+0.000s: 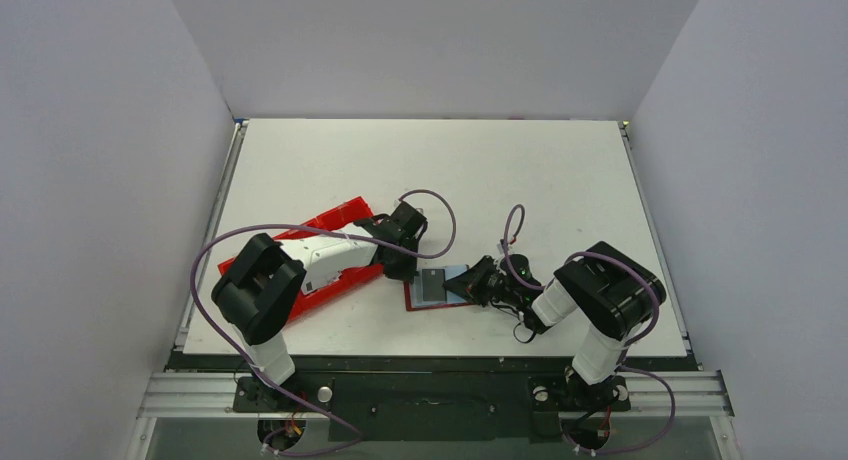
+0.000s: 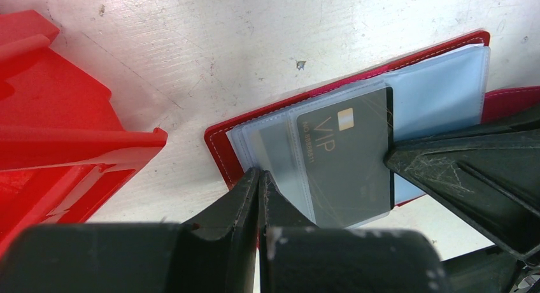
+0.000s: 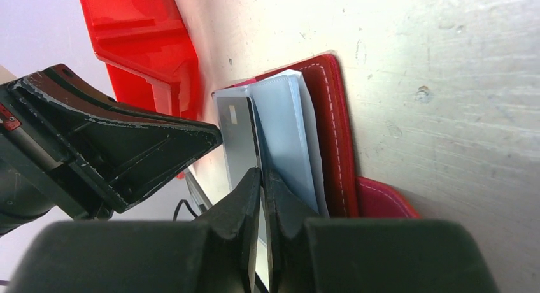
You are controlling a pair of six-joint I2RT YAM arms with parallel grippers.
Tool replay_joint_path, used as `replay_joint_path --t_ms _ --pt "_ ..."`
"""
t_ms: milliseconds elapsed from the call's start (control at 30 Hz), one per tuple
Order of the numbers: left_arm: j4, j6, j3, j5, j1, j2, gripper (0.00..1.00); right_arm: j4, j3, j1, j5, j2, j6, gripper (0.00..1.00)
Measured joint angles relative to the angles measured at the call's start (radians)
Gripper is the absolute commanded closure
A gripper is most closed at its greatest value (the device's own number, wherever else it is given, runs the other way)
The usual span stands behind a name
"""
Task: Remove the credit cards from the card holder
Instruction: Remove the credit card from the card holder.
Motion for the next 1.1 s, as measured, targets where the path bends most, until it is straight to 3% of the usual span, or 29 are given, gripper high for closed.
replay_joint_path --t_ms 367,1100 --pt "0.0 0.0 0.0 0.0 0.0 0.0 1.0 0.031 -0.026 -0.014 0.012 0.002 0.013 1.0" --pt "0.0 0.0 0.0 0.0 0.001 0.0 1.0 -0.19 -0.041 -0.047 0.069 -0.174 -0.087 1.0"
